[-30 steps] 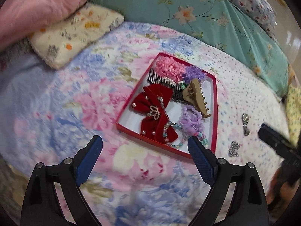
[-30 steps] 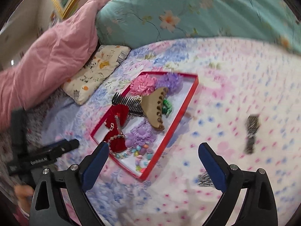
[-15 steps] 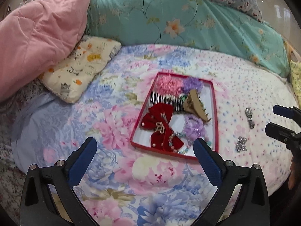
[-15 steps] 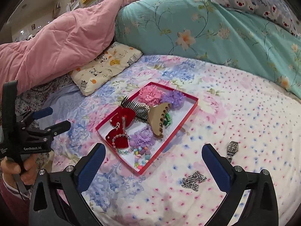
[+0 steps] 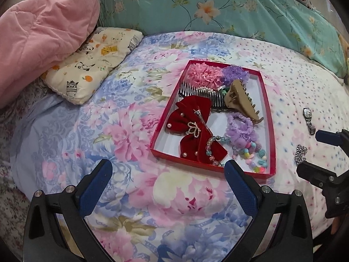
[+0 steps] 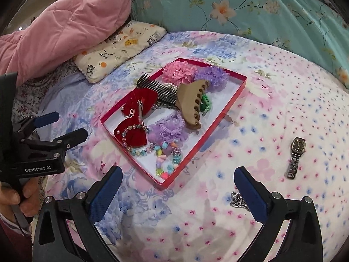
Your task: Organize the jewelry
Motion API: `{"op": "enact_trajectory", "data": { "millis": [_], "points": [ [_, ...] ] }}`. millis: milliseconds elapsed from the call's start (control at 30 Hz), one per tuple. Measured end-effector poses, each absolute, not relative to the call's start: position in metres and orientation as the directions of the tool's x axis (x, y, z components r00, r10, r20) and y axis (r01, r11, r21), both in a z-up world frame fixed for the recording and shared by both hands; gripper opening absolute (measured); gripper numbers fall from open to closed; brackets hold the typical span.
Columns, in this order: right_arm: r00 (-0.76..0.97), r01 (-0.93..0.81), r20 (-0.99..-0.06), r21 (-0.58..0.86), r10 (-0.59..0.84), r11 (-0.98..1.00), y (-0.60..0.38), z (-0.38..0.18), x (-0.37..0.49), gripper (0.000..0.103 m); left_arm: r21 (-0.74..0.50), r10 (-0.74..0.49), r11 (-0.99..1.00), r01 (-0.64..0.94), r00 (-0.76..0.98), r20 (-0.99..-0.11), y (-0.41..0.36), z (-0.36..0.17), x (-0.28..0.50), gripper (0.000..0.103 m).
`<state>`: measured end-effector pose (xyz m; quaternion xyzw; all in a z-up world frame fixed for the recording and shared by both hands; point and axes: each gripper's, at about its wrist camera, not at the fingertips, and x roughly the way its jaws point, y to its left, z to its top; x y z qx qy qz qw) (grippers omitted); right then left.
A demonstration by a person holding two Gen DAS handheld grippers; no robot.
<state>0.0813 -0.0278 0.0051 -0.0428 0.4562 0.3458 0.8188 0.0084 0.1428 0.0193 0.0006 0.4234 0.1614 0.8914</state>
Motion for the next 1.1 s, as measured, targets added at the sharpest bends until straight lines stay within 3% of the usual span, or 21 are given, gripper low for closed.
{"op": "enact_trajectory", "data": {
  "millis": [1100],
  "points": [
    [0.358,-0.584,-0.762,0.268,0.54,0.766,-0.034,0.0,0.088,0.103,0.107,0.268,0.949,-0.296,0.583,-0.767,0.138,0.007,0.013,0.103]
  ]
}}
